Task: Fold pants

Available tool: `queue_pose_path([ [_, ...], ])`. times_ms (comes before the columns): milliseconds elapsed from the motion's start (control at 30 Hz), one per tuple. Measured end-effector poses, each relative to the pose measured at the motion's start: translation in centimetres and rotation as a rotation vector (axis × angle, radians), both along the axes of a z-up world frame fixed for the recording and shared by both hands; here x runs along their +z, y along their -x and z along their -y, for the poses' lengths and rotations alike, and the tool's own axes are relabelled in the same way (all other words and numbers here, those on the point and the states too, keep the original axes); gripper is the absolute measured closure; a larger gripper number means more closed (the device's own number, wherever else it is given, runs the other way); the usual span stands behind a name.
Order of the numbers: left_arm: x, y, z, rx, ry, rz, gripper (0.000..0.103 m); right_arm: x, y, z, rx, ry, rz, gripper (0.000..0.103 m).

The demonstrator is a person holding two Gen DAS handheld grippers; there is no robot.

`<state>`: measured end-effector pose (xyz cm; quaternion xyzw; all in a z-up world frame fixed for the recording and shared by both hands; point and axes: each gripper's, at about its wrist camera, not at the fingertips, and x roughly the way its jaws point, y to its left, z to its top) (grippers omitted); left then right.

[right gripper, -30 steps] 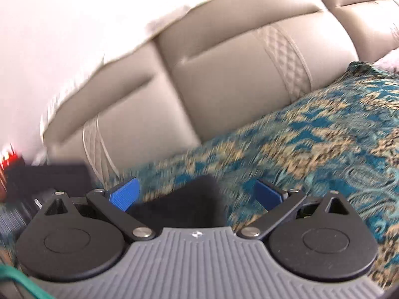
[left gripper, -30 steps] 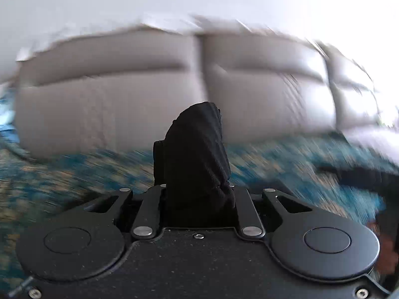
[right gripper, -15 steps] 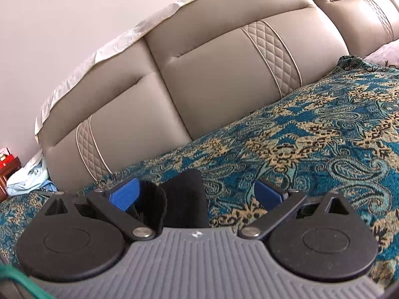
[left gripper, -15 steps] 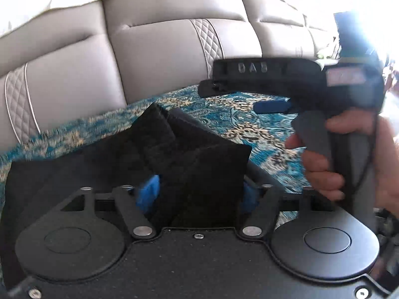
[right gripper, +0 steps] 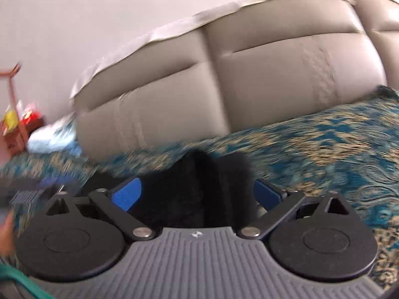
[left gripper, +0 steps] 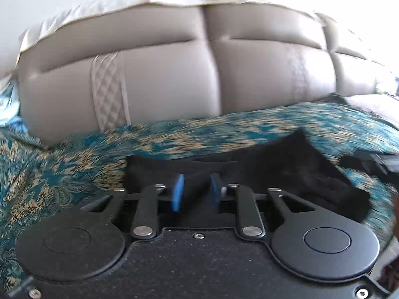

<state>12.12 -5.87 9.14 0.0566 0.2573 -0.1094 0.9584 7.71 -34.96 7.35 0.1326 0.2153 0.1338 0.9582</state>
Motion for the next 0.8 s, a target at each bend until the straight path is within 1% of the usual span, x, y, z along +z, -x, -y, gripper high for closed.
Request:
queue_pose_path([
  [67, -0.7, -2.0, -0.8, 0.039, -0.012, -0.003, 0.083, -0.3, 0.0, -1.3, 0.034, 0.037, -0.005, 0.014],
  [133, -1.8, -3.8, -0.9, 0.067, -0.061, -0.007, 0.083, -1.0, -0.4, -2.5, 0.058, 0.062, -0.041, 0.020],
  [167, -2.7, -4.8, -0.9, 0.079, -0.081, -0.017, 0.083, -1.3, -0.7, -2.9, 0.063, 0.076, -0.059, 0.026],
  [200, -3.5, -5.9, -1.0, 0.098, -0.093, -0.030, 0.082, -1.6, -1.0, -3.4, 0.065, 0.099, -0.078, 0.038],
  [233, -4.2, -6.9, -1.1, 0.121, -0.096, -0.046, 0.082, -1.9, -1.1, -3.9, 0.056, 0.128, -0.092, 0.045],
  [267, -4.8, -7.7, -1.4, 0.143, -0.089, -0.067, 0.081, -2.2, -1.2, -4.3, 0.029, 0.166, -0.104, 0.058],
  [300, -5.5, -8.3, -1.7, 0.155, -0.067, -0.079, 0.081, -2.3, -1.1, -4.4, 0.003, 0.195, -0.101, 0.057],
  [333, -5.6, -8.5, -2.0, 0.161, -0.040, -0.060, 0.081, -2.4, -1.0, -4.4, -0.007, 0.200, -0.100, 0.058],
  [400, -5.9, -9.1, -1.7, 0.173, -0.035, -0.052, 0.081, -2.2, -0.5, -4.0, -0.060, 0.194, -0.112, 0.058],
  [500, -6.1, -9.7, -1.8, 0.197, -0.033, -0.033, 0.080, -2.1, 0.5, -3.6, -0.177, 0.236, -0.124, 0.058],
  [567, -6.1, -10.1, -1.8, 0.209, -0.031, -0.022, 0.080, -2.1, 1.2, -3.2, -0.234, 0.237, -0.137, 0.057],
  [633, -6.2, -10.1, -1.5, 0.210, -0.042, -0.012, 0.080, -2.2, 1.9, -3.3, -0.259, 0.244, -0.147, 0.053],
  [667, -6.3, -10.2, -1.3, 0.206, -0.056, -0.009, 0.080, -2.2, 2.3, -3.5, -0.269, 0.263, -0.144, 0.051],
  [700, -6.2, -10.2, -1.1, 0.202, -0.069, -0.007, 0.080, -2.2, 2.8, -3.8, -0.275, 0.283, -0.132, 0.049],
  [733, -6.2, -10.2, -1.0, 0.202, -0.081, -0.005, 0.080, -2.1, 3.1, -3.8, -0.274, 0.288, -0.114, 0.044],
  [800, -5.5, -9.4, -0.8, 0.199, -0.098, 0.007, 0.078, -1.5, 3.3, -3.5, -0.274, 0.265, -0.065, 0.037],
])
